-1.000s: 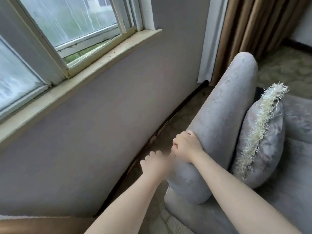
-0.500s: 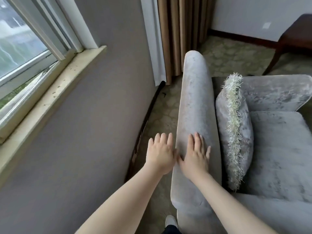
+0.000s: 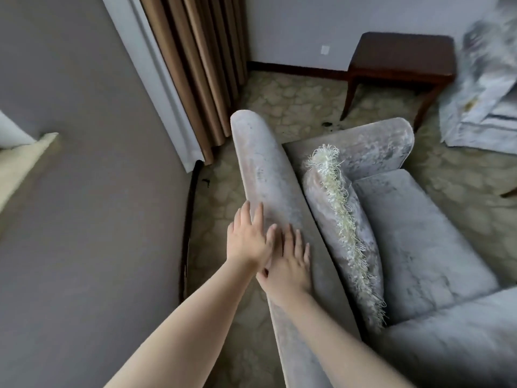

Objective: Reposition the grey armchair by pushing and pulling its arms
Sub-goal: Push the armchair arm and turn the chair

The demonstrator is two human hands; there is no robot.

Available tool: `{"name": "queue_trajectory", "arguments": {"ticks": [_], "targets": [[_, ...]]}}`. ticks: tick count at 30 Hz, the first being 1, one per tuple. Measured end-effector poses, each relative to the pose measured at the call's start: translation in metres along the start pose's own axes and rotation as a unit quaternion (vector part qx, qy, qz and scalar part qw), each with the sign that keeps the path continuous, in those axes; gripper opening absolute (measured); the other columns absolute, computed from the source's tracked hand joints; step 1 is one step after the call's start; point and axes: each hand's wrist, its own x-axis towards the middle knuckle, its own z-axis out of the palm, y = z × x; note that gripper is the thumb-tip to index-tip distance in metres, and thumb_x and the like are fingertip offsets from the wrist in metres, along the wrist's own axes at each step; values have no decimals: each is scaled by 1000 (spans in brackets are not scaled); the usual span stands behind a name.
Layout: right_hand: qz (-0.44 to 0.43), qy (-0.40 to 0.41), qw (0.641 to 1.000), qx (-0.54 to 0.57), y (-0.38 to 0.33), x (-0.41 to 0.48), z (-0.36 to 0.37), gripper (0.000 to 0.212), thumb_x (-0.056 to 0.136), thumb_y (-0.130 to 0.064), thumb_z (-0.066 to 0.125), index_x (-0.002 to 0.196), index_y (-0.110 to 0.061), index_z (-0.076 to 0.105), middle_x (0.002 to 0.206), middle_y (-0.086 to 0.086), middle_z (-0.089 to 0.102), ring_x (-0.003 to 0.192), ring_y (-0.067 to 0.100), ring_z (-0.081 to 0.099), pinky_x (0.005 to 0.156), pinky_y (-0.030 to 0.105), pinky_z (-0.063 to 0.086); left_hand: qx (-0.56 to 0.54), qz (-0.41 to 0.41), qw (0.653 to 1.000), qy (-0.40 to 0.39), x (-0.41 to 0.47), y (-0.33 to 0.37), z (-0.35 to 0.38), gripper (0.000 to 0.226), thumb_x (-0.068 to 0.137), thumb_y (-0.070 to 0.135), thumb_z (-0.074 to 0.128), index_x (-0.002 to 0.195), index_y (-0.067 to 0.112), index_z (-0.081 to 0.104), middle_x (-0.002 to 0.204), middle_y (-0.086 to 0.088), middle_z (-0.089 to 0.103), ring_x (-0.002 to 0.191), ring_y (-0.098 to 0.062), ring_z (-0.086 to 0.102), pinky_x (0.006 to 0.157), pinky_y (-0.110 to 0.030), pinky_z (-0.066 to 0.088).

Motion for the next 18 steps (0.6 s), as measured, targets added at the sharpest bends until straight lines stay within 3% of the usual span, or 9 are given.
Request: {"name": "queue_trajectory", "arguments": {"ticks": [3, 6, 11, 18], "targets": [[15, 24, 1000, 5, -1, -2, -3, 94, 64, -41, 64, 146, -12, 28, 148, 12, 35, 138, 30, 29, 111, 49, 26, 71, 81, 993, -43, 28, -4, 10, 63, 93, 52, 30, 147, 22, 18, 156, -13, 7, 142, -29, 10, 110, -43, 19], [27, 44, 999, 3, 1, 0, -3, 88, 65, -44, 63, 143, -14, 35, 148, 5, 37, 137, 24, 34, 109, 45, 29, 130, 164, 974, -82, 57, -17, 14, 66, 92, 55, 26, 149, 24, 12, 157, -9, 2, 143, -27, 4, 112, -44, 14], [106, 40, 993, 34, 0, 2, 2, 78, 83, -52, 39, 149, -22, 10, 158, -3, 6, 144, 14, 5, 116, 36, 5, 165, 245, 947, -128, 104, -45, 5, 67, 93, 57, 21, 150, 28, 3, 157, -2, -4, 143, -23, -2, 114, -45, 10], [169, 13, 985, 33, -2, 6, -3, 72, 89, -60, 24, 149, -28, 1, 158, -9, -1, 144, 10, 5, 117, 33, 8, 199, 307, 914, -174, 154, -70, -10, 67, 94, 57, 19, 148, 28, -9, 157, -3, -8, 144, -26, -2, 115, -45, 13]]}}
